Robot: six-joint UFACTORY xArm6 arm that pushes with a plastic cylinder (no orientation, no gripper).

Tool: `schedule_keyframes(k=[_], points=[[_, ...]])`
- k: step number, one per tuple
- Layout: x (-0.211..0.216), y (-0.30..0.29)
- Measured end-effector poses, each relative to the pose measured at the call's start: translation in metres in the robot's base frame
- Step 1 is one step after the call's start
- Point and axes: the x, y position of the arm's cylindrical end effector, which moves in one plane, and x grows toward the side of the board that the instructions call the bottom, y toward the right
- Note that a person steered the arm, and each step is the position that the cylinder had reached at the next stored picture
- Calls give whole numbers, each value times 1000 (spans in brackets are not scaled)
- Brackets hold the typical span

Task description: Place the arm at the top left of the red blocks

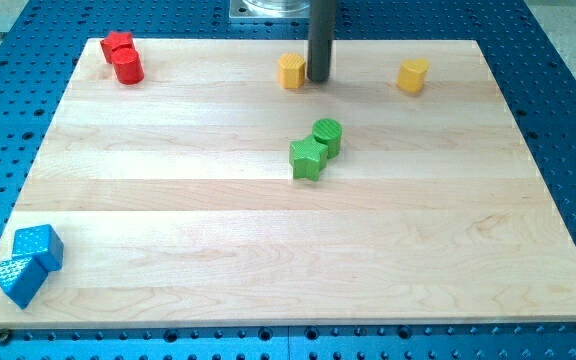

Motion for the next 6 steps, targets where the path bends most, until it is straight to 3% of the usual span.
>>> schedule_keyframes(k=[2, 3, 4, 5, 6], points=[[-12, -77], [-4, -147], [-56, -121], [-56, -77], [-31, -164]])
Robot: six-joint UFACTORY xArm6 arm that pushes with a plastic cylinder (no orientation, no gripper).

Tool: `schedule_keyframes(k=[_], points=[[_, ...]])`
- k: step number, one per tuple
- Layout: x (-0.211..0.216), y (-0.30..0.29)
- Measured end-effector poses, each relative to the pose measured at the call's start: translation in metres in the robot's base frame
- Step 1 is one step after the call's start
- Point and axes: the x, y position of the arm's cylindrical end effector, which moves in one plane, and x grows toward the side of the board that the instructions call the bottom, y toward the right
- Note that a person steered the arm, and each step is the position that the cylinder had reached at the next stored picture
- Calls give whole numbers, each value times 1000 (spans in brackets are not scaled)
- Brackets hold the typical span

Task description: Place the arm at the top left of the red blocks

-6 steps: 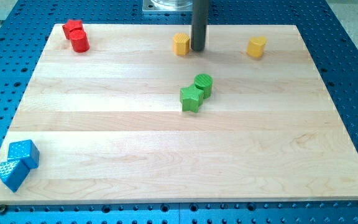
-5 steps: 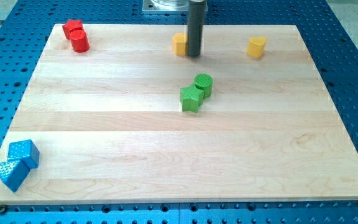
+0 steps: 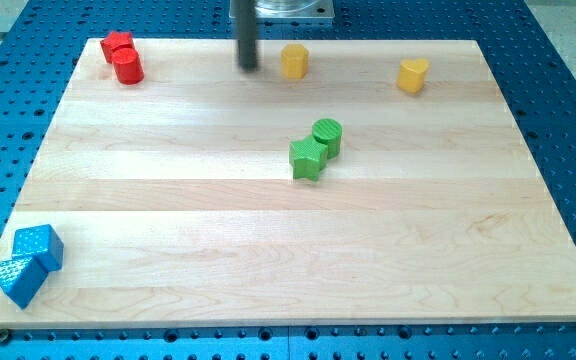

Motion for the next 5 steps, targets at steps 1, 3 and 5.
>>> schedule_keyframes(k=[1, 3, 5], points=[[37, -140], [-44, -196], [-14, -99]])
